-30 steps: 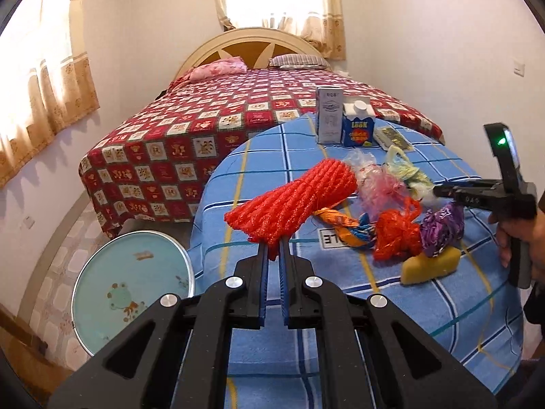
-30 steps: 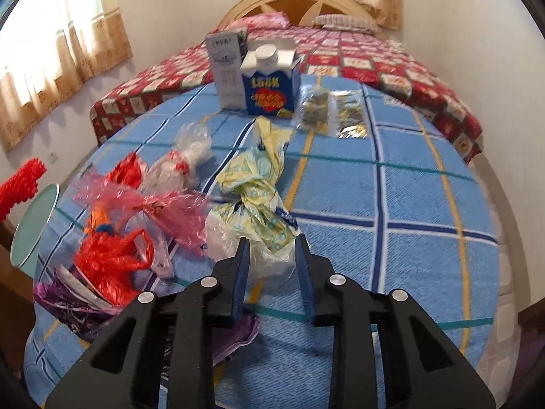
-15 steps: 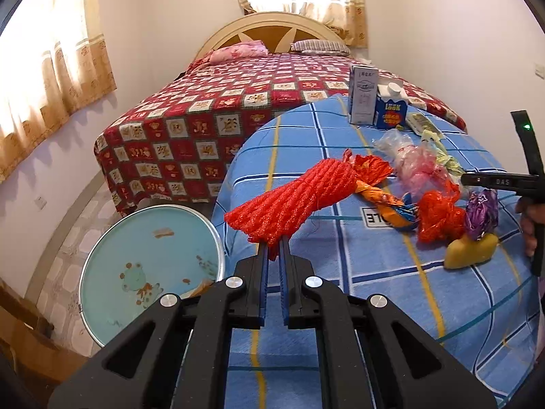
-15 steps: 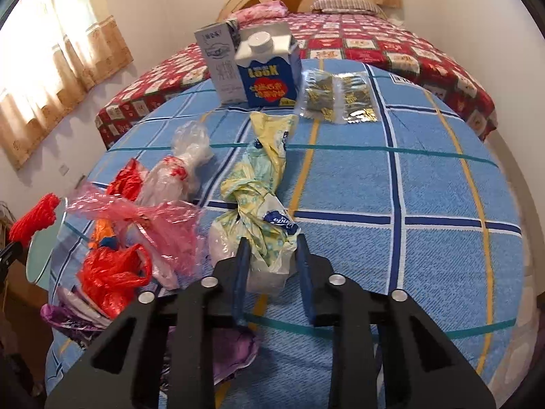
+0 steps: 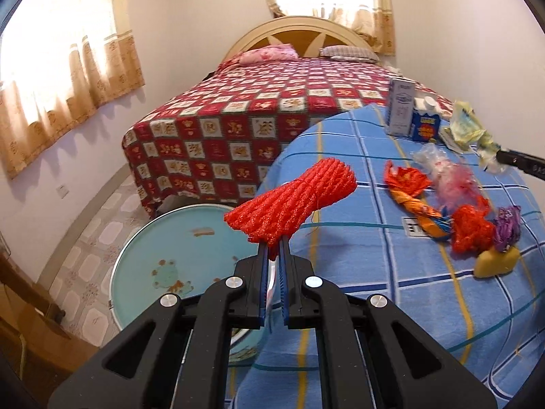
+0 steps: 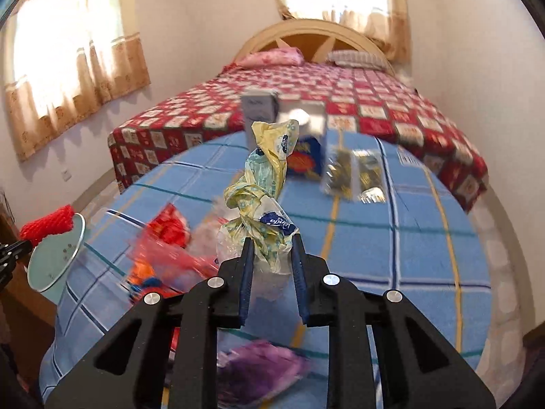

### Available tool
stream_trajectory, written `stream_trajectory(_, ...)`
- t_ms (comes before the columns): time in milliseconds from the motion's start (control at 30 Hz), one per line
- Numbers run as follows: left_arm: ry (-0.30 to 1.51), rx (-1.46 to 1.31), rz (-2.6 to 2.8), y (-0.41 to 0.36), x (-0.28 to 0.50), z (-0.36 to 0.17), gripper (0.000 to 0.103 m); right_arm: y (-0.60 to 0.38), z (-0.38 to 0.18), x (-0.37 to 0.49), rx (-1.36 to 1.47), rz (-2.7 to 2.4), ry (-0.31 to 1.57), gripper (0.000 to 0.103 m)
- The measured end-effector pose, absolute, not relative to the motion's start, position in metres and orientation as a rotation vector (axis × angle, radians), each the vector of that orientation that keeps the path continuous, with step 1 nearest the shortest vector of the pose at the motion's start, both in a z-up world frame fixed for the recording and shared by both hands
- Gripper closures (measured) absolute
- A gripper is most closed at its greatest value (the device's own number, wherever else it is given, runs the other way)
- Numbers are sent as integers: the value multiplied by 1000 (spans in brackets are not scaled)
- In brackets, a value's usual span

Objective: Collect trash
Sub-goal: 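Carry the red mesh bag and white-green bag over the light-blue bin with both grippers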

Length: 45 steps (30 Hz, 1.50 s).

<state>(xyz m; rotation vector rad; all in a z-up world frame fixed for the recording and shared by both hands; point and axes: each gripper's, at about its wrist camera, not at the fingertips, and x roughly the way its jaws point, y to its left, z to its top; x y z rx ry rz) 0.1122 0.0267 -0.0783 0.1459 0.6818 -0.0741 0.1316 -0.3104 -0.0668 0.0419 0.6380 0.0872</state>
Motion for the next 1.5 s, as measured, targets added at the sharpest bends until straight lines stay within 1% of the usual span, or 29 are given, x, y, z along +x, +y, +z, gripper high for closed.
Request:
stream_trajectory(167,683,133,-22,46,111,-79,97,-285,-55,141,21,141,622,81)
stream_trajectory(467,704,110,80,86,111,-84,97,-205,-43,162,-88,305,606,80)
stream_trajectory(1000,716,110,208,132,105,-87,97,-103,-71,170,-197,491,645,80)
stream_trajectory(1500,739,105,287,159,99,-93,97,-49,-86,175,-269,600,672,80)
